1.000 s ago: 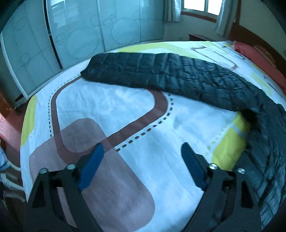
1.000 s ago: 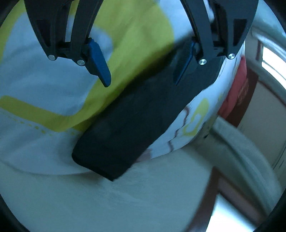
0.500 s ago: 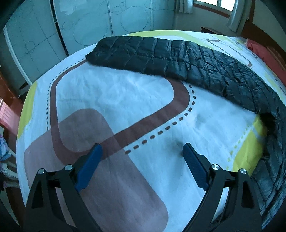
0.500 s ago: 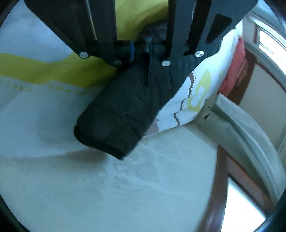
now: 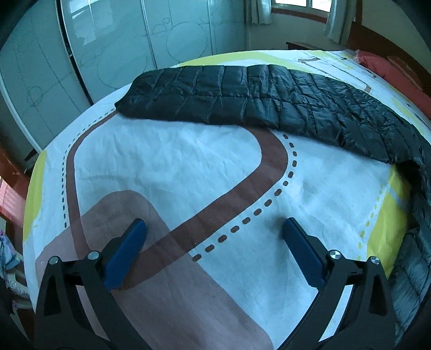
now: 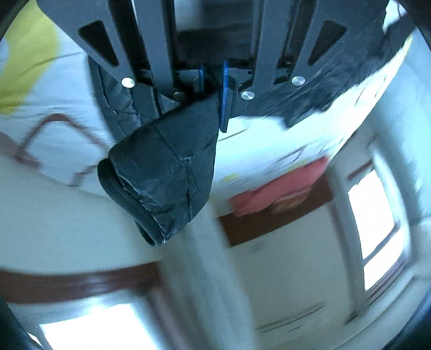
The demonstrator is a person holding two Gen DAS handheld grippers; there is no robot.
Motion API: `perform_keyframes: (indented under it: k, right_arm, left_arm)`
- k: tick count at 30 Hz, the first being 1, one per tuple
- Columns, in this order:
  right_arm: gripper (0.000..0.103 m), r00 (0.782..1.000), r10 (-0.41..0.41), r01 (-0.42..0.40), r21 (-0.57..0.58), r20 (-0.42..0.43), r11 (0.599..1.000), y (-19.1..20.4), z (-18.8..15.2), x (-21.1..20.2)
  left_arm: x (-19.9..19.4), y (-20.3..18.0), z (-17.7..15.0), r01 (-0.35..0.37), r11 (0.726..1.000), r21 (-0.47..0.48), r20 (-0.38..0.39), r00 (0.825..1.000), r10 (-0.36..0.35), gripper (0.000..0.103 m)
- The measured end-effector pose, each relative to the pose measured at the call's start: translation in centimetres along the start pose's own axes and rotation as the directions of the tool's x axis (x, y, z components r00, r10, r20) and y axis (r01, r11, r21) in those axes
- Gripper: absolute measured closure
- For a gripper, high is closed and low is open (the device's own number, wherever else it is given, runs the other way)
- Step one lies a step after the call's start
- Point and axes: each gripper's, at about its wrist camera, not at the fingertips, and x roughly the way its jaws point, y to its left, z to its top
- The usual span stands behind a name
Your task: Fold large clothes
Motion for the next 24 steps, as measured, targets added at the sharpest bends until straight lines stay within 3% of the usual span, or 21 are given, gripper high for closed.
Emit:
perform_keyframes:
  k: [5, 11, 17, 21, 24]
  right_arm:
    - [0.094, 0.989, 0.108, -0.12, -0.132, -0.097, 0.984, 9.7, -3.7, 2.5]
    - [0.094, 0.954, 0.183, -0.243, -0.253, -0.238, 0.937, 18.4, -9.0, 4.6]
    - [0.094, 0.918, 0.17, -0.305, -0.364, -0.358, 0.88, 24.3, -13.1, 6.3]
    - [0.09, 0.891, 0.103, -0.329, -0.472, -0.442, 0.818, 25.9, -15.8, 6.5]
    - [0.087, 0.891, 0.087, -0.335, -0.517, -0.445, 0.788, 27.1, -17.0, 6.4]
  left_arm:
    - [0.1, 0.3, -0.2, 0.02, 1.0, -0.009, 0.014, 1.0, -0.02, 0.002]
    - [0.1, 0.3, -0.4, 0.028, 0.999, -0.016, 0.027, 0.999, -0.027, 0.002]
    - [0.1, 0.5, -0.5, 0.033, 0.999, -0.019, 0.033, 0.999, -0.032, 0.002]
    - [0.1, 0.5, -0.5, 0.029, 0.999, -0.017, 0.036, 0.999, -0.028, 0.002]
    - [0.1, 0.5, -0.6, 0.027, 1.0, -0.015, 0.037, 0.999, -0.026, 0.002]
